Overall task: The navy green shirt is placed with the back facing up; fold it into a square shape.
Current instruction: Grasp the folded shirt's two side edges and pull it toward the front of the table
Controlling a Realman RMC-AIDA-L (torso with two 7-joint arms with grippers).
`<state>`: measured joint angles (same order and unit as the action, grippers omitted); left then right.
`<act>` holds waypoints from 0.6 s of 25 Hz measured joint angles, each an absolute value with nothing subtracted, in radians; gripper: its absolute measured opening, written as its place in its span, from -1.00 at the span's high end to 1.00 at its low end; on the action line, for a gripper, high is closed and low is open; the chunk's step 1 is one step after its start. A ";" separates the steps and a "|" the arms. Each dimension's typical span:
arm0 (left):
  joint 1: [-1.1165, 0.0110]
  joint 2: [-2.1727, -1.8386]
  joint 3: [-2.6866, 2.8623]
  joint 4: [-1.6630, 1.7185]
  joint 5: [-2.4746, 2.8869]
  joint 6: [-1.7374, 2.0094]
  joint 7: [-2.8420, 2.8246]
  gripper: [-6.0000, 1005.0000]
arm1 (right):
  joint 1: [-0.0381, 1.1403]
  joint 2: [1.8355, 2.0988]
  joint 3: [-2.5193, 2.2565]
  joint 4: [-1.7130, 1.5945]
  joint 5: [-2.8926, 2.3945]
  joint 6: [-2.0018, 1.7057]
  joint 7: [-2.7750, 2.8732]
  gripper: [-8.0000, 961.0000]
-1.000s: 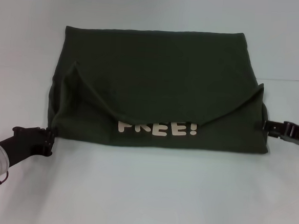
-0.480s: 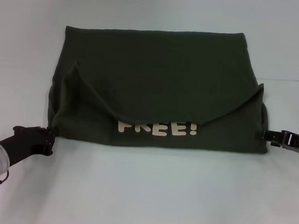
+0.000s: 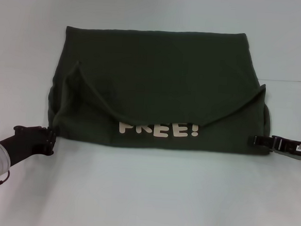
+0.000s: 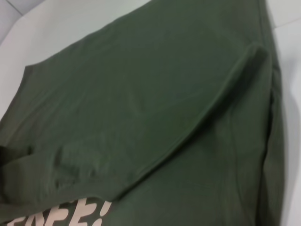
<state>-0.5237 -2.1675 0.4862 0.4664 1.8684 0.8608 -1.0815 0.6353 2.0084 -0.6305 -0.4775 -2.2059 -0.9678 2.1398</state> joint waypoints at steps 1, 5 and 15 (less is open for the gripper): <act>-0.524 -2.167 0.486 0.466 1.868 0.860 -1.082 0.97 | 0.636 2.010 -0.632 -0.477 -2.206 -0.967 2.140 -0.41; -0.524 -2.167 0.486 0.467 1.868 0.859 -1.081 0.97 | 0.638 2.012 -0.632 -0.478 -2.203 -0.970 2.140 -0.38; -0.525 -2.167 0.486 0.465 1.869 0.861 -1.081 0.98 | 0.631 2.012 -0.629 -0.486 -2.200 -0.977 2.138 -0.23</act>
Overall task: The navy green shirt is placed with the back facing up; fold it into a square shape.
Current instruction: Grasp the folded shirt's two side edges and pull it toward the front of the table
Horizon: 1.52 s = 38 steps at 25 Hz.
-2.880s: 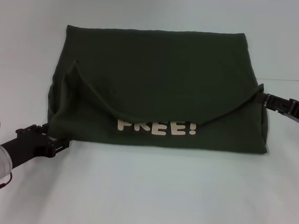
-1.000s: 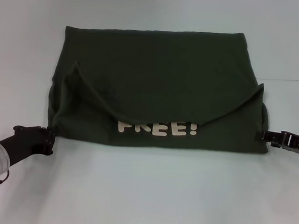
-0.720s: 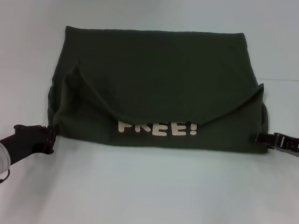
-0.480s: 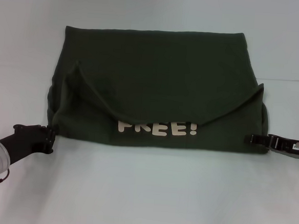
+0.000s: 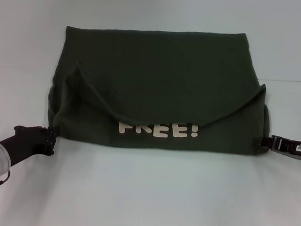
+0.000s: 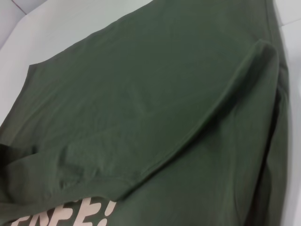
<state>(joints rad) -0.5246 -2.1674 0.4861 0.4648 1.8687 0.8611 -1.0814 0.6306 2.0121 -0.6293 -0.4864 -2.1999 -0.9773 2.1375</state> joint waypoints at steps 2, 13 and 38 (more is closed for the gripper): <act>-0.523 -2.168 0.486 0.465 1.868 0.862 -1.081 0.98 | 0.626 2.011 -0.625 -0.487 -2.198 -0.982 2.125 -0.06; -0.496 -2.169 0.484 0.511 1.875 0.953 -1.162 0.97 | 0.585 1.994 -0.608 -0.493 -2.132 -1.062 2.059 0.92; -0.304 -2.166 0.372 0.762 1.957 1.541 -1.610 0.98 | 0.306 1.980 -0.546 -0.749 -2.113 -1.518 1.952 0.92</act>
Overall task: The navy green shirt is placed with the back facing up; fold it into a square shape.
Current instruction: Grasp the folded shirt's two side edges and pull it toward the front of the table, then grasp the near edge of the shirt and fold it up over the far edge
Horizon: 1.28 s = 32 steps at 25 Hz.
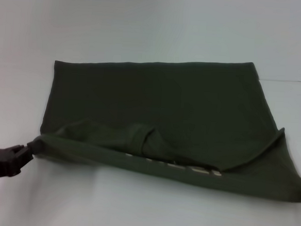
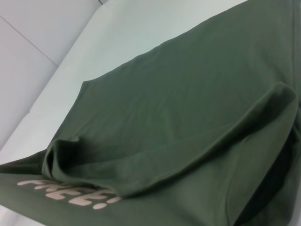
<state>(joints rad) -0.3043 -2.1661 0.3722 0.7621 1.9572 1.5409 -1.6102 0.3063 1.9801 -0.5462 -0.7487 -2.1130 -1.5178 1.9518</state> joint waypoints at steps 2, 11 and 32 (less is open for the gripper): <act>-0.302 -2.165 0.353 0.762 1.976 1.569 -1.616 0.98 | 0.294 1.973 -0.545 -0.749 -2.113 -1.539 1.945 0.92; -0.285 -2.159 0.279 0.786 2.078 1.733 -1.626 0.98 | 0.269 1.969 -0.540 -0.751 -2.181 -1.665 1.901 0.92; -0.231 -2.151 0.163 0.847 2.277 2.009 -1.645 0.97 | 0.222 1.966 -0.452 -0.754 -2.307 -1.859 1.788 0.92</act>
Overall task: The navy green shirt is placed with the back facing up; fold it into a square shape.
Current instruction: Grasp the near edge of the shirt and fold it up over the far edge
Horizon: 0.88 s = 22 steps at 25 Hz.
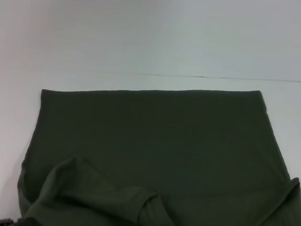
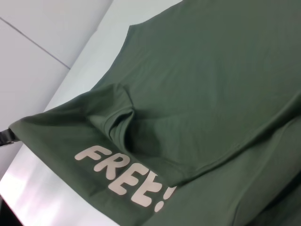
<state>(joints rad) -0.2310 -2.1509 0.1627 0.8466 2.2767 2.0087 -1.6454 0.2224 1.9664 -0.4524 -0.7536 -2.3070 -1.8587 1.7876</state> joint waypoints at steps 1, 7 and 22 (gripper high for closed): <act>-0.230 -2.152 0.165 0.847 2.281 2.013 -1.645 0.97 | 0.220 1.966 -0.448 -0.754 -2.312 -1.866 1.781 0.92; -0.234 -2.152 0.154 0.842 2.295 2.018 -1.646 0.98 | 0.224 1.964 -0.405 -0.753 -2.320 -1.876 1.759 0.92; -0.512 -2.057 0.081 0.678 2.258 1.705 -1.685 0.97 | 0.457 1.961 -0.248 -0.708 -2.293 -1.709 1.769 0.92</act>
<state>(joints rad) -0.5118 -2.0573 0.0809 0.6784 2.2578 1.7048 -1.6852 0.4573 1.9611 -0.2477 -0.7077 -2.2926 -1.7091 1.7695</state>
